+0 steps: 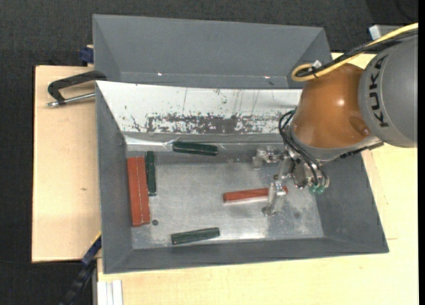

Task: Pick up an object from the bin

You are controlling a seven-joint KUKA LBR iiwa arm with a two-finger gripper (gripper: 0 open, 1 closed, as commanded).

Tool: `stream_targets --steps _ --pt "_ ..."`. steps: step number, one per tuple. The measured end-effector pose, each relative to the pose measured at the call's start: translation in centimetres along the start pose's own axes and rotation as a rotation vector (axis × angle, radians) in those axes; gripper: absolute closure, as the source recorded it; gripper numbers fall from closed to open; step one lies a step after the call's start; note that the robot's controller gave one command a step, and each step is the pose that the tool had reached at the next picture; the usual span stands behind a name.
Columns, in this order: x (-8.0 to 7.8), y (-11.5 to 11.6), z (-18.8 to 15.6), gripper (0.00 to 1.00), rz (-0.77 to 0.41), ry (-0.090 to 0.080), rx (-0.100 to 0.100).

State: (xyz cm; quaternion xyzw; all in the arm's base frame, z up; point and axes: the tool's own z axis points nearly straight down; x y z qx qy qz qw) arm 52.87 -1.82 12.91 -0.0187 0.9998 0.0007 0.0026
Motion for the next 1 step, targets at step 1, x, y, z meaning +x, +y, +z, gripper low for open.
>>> stream_targets --steps 1 --pt "-0.33 0.59 4.95 0.00 0.009 0.001 0.000"
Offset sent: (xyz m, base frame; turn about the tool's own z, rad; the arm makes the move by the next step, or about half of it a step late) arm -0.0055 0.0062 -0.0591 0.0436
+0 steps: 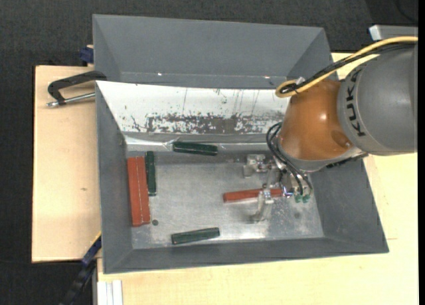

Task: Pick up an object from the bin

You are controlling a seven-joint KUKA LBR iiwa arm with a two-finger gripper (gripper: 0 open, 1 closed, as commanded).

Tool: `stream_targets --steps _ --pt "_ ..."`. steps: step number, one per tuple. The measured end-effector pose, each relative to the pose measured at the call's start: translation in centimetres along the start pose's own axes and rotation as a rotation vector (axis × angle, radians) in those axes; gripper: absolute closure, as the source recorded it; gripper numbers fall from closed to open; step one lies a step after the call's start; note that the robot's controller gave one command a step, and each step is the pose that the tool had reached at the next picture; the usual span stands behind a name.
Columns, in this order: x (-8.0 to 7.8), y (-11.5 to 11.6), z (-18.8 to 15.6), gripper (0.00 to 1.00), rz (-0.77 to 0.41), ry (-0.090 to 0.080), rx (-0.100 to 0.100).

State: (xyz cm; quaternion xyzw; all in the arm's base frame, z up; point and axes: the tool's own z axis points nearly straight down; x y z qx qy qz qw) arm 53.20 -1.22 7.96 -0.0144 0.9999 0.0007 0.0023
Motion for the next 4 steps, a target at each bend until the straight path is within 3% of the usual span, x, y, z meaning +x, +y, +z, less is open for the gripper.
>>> stream_targets --steps 1,2,4 --pt "-0.1 0.1 2.1 1.00 0.018 -0.012 0.000" --pt "-0.1 0.0 2.0 1.00 0.020 -0.013 0.000" --pt "0.2 0.1 -0.3 1.00 0.020 0.002 0.000"
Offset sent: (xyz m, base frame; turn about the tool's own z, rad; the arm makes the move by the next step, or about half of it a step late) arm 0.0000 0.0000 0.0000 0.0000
